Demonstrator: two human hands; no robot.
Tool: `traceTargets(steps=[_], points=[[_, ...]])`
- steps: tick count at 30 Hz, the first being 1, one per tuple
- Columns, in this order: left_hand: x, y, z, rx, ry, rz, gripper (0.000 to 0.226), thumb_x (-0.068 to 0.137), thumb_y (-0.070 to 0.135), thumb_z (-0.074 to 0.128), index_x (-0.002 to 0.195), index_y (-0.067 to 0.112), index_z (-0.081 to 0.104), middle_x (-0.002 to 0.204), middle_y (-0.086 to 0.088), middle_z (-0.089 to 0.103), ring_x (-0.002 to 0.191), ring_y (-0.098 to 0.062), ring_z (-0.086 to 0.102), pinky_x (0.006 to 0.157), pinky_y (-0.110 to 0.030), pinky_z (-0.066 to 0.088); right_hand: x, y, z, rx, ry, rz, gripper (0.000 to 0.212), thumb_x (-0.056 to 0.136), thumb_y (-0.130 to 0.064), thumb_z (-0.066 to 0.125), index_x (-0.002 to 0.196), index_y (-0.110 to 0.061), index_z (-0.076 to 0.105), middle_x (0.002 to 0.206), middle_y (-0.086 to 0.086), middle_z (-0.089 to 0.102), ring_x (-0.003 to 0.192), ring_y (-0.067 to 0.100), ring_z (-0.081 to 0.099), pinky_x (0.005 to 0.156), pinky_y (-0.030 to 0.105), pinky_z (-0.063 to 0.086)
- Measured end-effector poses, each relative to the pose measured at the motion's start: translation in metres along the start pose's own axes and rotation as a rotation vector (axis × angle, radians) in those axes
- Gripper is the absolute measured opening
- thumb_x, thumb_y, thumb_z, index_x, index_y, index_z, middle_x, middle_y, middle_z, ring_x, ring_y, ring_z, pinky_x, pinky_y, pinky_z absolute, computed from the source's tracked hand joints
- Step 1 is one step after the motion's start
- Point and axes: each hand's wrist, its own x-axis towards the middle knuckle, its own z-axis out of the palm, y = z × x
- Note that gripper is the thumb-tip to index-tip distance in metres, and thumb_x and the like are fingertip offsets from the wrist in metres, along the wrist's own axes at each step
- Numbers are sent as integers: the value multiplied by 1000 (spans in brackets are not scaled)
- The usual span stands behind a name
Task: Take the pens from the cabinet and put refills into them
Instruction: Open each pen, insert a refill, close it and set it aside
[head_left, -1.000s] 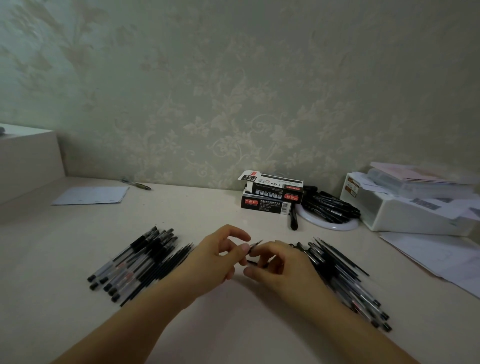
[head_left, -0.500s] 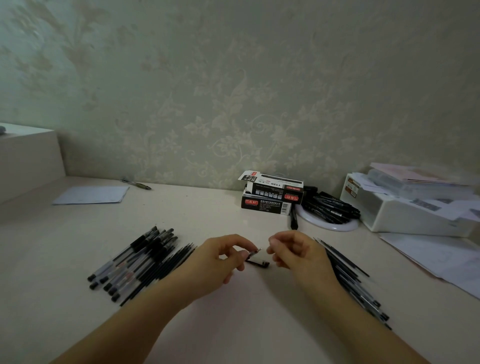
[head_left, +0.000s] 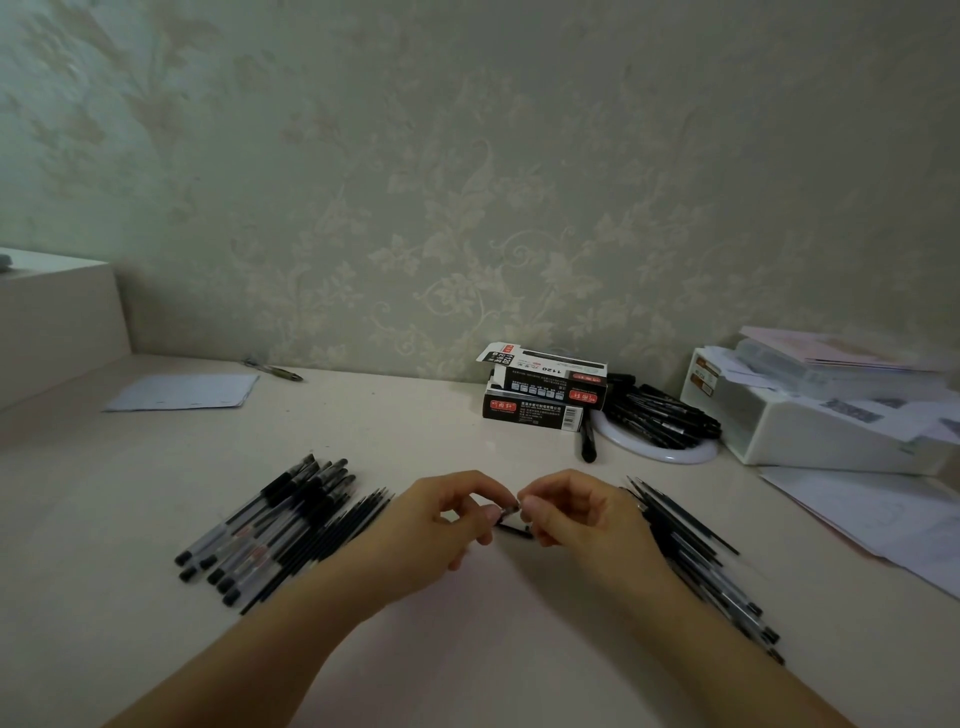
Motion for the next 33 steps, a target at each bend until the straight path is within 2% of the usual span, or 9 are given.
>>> traceTargets(steps=[5,7,10,14,17,21,24,28,33], points=[[-3,1,0,128,67,37,4,90,34,63,93,36,60,78,8,67,50,-2,52,49,-14,42,-1,1,2,4,-47,-10,9,86,-3,71,90,-11,74,80,5,75,71,11,70,66,19,55],[-5,3,0,297,105,137,4,89,32,64,92,31,62,78,13,65,58,4,55,53,-8,40,-1,2,1,-4,-71,0,10,85,-4,72,91,-11,74,79,4,75,72,11,71,67,18,55],[-8,8,1,417,131,277,3,89,24,66,91,22,67,79,17,62,74,12,54,63,-4,39,-1,3,1,-26,-85,5,9,85,-4,73,90,-11,74,76,2,75,71,10,71,66,18,55],[-7,9,3,488,141,352,4,90,24,64,93,23,66,86,14,63,81,4,54,68,-6,40,-1,2,-1,-80,-69,-19,5,88,-11,71,89,-15,74,78,4,75,66,11,68,64,19,55],[-7,8,3,455,140,336,5,91,24,64,92,25,68,83,15,66,75,1,56,66,-8,40,-1,2,1,-95,-53,-43,4,88,-12,71,88,-15,73,77,3,75,65,11,67,64,19,55],[-5,9,1,342,74,219,13,95,24,57,93,28,69,76,14,69,60,2,58,57,-7,41,0,-1,-2,-55,-55,-84,8,84,-9,75,89,-15,75,80,3,75,72,15,71,67,19,55],[-4,9,-1,297,29,164,15,96,25,55,91,28,69,76,13,70,55,2,57,53,-9,42,0,-1,-5,-47,-83,-98,9,83,-9,76,89,-17,75,81,3,75,75,14,72,68,18,55],[-5,8,-2,314,61,214,5,89,28,64,89,29,69,72,23,64,56,-2,53,54,-10,41,0,3,-5,-109,-110,-73,4,88,-19,71,87,-17,74,77,3,75,68,12,70,64,19,54],[-6,6,0,347,107,273,2,86,31,69,87,32,69,78,25,63,64,-2,54,60,-8,40,0,7,2,-385,-57,-178,33,94,-44,53,72,-21,63,60,-6,63,55,2,55,57,20,46]])
